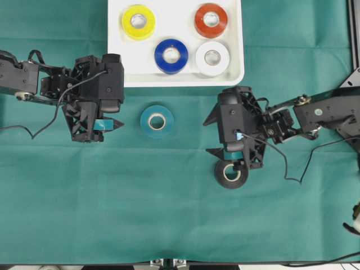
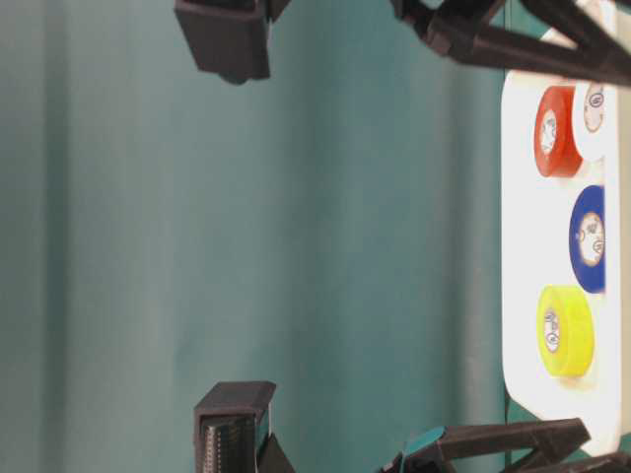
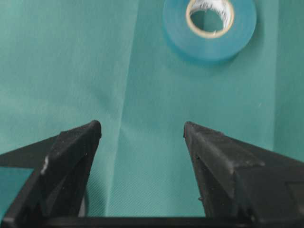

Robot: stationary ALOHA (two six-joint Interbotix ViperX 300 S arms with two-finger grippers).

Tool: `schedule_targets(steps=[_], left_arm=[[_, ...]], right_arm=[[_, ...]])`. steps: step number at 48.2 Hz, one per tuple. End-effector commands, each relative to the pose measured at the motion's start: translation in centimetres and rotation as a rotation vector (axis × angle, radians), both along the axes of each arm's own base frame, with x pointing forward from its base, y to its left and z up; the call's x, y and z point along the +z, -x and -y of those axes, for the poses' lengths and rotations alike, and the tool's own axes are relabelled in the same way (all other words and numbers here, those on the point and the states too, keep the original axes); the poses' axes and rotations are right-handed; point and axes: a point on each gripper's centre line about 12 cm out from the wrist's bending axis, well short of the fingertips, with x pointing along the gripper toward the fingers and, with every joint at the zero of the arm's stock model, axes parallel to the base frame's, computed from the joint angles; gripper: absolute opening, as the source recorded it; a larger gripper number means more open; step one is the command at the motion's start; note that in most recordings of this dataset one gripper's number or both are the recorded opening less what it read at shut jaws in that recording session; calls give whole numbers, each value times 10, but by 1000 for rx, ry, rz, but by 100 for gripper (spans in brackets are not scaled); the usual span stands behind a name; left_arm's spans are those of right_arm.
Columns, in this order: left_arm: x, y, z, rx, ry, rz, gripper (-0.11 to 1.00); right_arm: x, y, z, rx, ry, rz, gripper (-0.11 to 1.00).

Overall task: Put the tape alternately from left to right into the white case.
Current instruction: 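Move the right gripper down onto the black roll and grasp it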

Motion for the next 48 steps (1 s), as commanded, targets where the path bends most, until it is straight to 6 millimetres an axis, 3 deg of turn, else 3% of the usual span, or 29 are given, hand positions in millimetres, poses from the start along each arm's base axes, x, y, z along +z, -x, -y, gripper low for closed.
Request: schedule_targets(steps=[1, 16, 28, 48], left_arm=[[8, -3, 1, -1, 3, 29, 93], [8, -3, 1, 8, 9, 29, 92], [7, -3, 1, 9, 11, 37, 93], [6, -3, 1, 9, 11, 43, 93]], right_arm=[[6, 5, -4, -4, -16, 8, 78], [-4, 27, -23, 4, -54, -47, 78], [-12, 38, -27, -7, -79, -74, 78], [-32, 31, -34, 11, -107, -89, 78]])
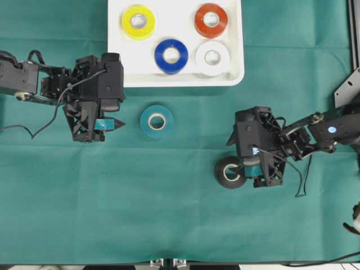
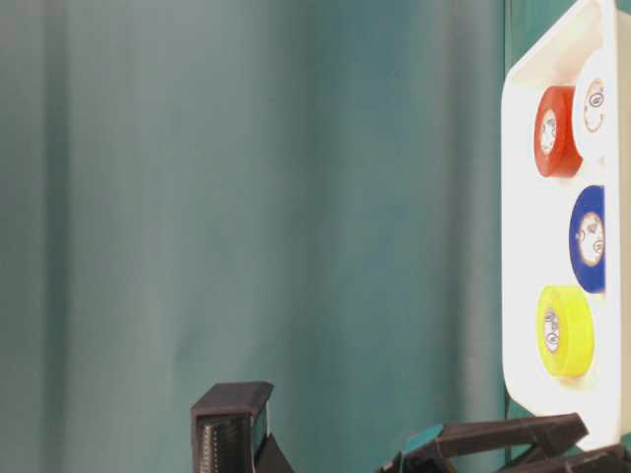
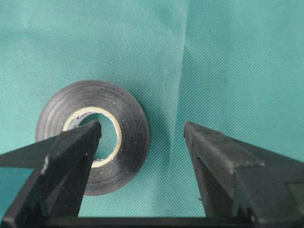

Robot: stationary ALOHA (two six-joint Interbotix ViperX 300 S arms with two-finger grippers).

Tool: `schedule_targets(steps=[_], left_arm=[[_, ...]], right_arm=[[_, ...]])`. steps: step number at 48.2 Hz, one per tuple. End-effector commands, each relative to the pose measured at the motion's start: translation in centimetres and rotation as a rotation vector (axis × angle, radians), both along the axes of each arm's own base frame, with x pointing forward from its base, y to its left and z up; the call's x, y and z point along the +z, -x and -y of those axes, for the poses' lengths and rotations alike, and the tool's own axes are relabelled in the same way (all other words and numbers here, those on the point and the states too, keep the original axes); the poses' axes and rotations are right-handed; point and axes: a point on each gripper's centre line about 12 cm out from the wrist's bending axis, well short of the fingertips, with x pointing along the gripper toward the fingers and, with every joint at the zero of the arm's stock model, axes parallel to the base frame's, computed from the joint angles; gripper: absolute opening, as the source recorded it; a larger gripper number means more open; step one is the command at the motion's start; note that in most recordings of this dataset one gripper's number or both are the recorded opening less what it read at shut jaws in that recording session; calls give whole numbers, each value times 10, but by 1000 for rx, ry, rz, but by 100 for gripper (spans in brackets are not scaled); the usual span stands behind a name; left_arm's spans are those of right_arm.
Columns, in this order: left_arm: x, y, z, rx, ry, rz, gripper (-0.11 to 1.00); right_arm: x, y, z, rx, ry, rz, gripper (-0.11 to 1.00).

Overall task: Put the tape alternately from left to right into the white case.
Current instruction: 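Move the right gripper down onto the black roll and grasp it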

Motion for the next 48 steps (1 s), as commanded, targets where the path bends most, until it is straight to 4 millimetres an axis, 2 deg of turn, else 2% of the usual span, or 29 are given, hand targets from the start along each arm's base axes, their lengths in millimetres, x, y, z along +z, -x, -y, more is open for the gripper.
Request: schedule_targets(steps=[1, 23, 35, 38, 46, 48], left_arm=[[5, -2, 1, -1, 3, 21, 93], [2, 0, 1, -1, 2, 14, 92], [3, 0, 1, -1, 2, 14, 92], [3, 0, 1, -1, 2, 14, 93], [2, 0, 1, -2, 1, 12, 93], [2, 0, 1, -1, 2, 12, 93]], right_arm=[[2, -6, -4, 4, -12, 14, 78], [-17, -15, -7, 4, 5, -36, 78], [-13, -19, -8, 4, 1, -25, 74], [-13, -20, -8, 3, 1, -23, 68], [-9, -20, -8, 3, -2, -11, 26], [-8, -20, -9, 5, -3, -7, 25]])
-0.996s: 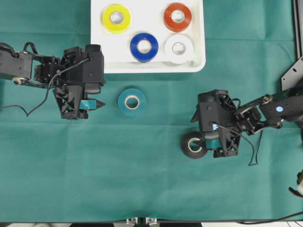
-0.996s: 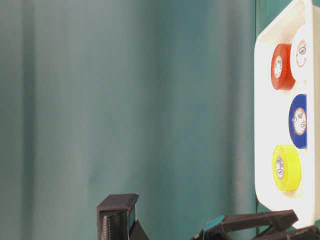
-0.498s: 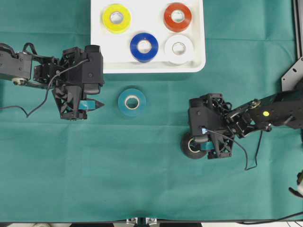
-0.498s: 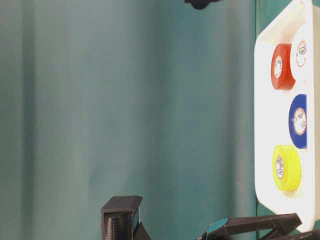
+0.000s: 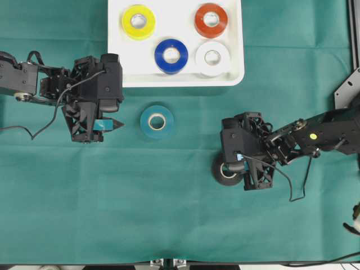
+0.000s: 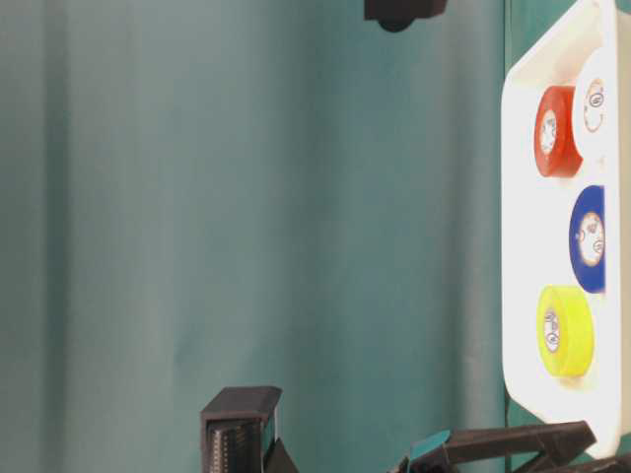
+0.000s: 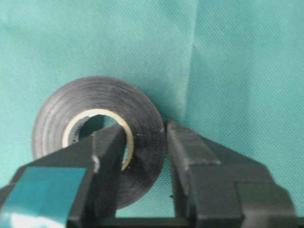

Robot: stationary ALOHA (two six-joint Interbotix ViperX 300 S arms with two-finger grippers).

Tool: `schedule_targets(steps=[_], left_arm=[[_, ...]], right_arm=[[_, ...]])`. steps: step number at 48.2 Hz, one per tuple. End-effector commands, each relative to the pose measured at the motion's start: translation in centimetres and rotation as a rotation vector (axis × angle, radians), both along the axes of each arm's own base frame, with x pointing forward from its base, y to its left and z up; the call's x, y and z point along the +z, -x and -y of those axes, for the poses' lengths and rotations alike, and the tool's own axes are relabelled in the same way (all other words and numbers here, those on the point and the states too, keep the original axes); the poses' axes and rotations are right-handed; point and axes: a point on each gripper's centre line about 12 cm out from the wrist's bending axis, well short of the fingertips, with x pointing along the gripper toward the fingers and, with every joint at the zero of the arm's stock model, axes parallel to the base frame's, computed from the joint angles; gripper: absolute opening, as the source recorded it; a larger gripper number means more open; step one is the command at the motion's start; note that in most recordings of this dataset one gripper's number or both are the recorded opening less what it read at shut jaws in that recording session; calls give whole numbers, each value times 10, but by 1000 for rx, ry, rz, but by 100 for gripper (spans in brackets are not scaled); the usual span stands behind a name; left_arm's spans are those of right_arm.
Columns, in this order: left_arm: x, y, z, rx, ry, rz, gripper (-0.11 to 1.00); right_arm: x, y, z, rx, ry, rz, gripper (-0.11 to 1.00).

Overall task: Put the tape alternately from left to right into the white case.
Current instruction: 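Move the right gripper down onto the black roll and grasp it, then lift the black roll and carry it to the tray's back middle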

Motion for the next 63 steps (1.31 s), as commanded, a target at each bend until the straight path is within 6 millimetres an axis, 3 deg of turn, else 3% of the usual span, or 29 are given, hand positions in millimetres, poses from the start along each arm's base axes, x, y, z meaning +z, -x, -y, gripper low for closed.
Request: schedule_targets(steps=[1, 11, 30, 35, 45, 63], left_arm=[[6, -2, 1, -3, 1, 23, 92], [6, -2, 1, -3, 1, 23, 92], [6, -2, 1, -4, 0, 25, 92], [7, -3, 1, -5, -1, 28, 92], [6, -2, 1, -4, 0, 25, 92], [6, -2, 1, -4, 0, 25, 92]], right_arm=[[13, -6, -3, 3, -17, 44, 25], [22, -7, -3, 3, -25, 71, 25], [66, -12, -3, 10, -54, 201, 25], [70, -15, 3, -6, -53, 212, 25], [76, -27, 29, -78, -38, 236, 25], [99, -54, 109, -170, 124, 325, 25]])
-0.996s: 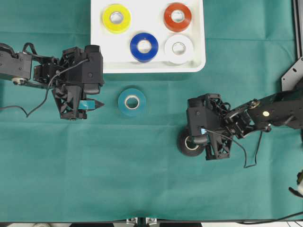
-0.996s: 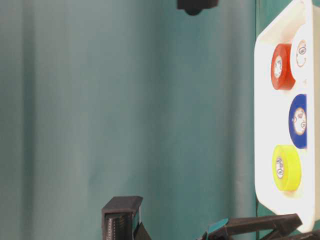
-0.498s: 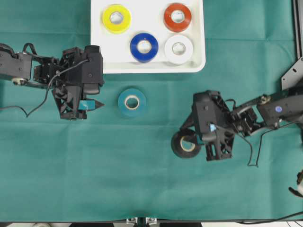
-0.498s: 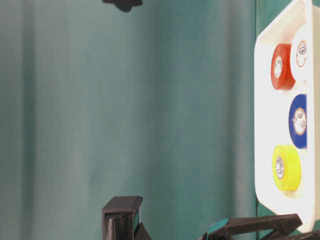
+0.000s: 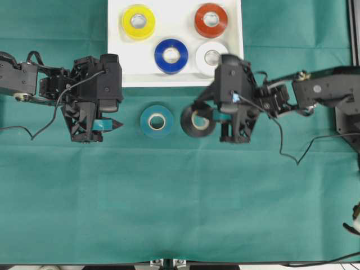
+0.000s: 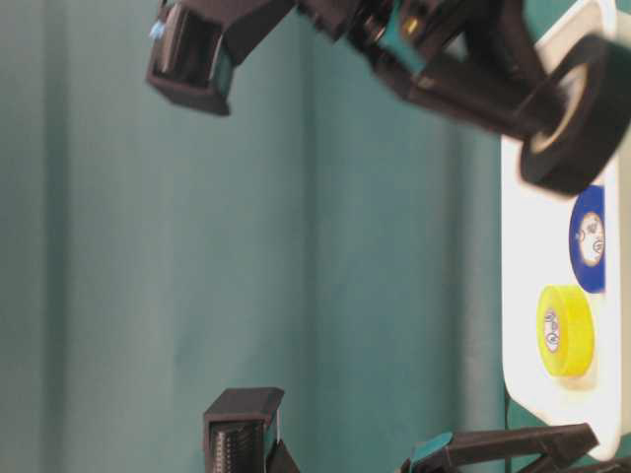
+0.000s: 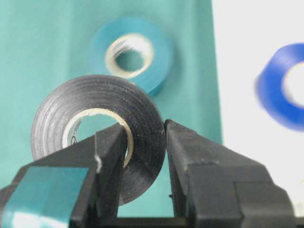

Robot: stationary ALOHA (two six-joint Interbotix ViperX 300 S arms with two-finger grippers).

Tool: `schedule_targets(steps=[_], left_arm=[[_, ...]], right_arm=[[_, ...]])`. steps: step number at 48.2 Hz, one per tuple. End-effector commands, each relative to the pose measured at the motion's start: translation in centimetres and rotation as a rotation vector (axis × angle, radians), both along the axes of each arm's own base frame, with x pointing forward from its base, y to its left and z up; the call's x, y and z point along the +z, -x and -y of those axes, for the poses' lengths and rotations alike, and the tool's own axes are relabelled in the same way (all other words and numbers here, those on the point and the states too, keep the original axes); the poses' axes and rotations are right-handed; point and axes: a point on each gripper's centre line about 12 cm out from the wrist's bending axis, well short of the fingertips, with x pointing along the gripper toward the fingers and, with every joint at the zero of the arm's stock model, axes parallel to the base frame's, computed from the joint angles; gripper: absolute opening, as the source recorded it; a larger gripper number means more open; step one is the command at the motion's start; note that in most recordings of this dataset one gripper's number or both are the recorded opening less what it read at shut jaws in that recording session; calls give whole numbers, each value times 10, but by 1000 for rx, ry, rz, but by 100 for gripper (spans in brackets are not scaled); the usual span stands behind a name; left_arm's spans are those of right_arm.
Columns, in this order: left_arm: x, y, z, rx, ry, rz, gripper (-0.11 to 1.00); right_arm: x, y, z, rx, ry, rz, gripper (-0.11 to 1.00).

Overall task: Put the tape alternately from left to right into the white case.
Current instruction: 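Lift the black roll and carry it to the tray's back middle, then lower the black roll between yellow and orange, release, withdraw right gripper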

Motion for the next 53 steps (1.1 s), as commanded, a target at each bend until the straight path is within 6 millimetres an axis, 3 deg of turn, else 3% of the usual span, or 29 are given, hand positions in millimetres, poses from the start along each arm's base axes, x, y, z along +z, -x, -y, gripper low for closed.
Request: schedule_targets(steps=[1, 35, 53], left_arm=[[7, -3, 1, -2, 2, 28, 92], [5, -2, 1, -3, 1, 35, 92], [2, 0, 1, -2, 2, 29, 92]], right_arm=[[17, -10, 19, -24, 34, 53, 25], [2, -37, 149, -278, 77, 60, 25], [-12, -43, 182, -338, 73, 41, 25]])
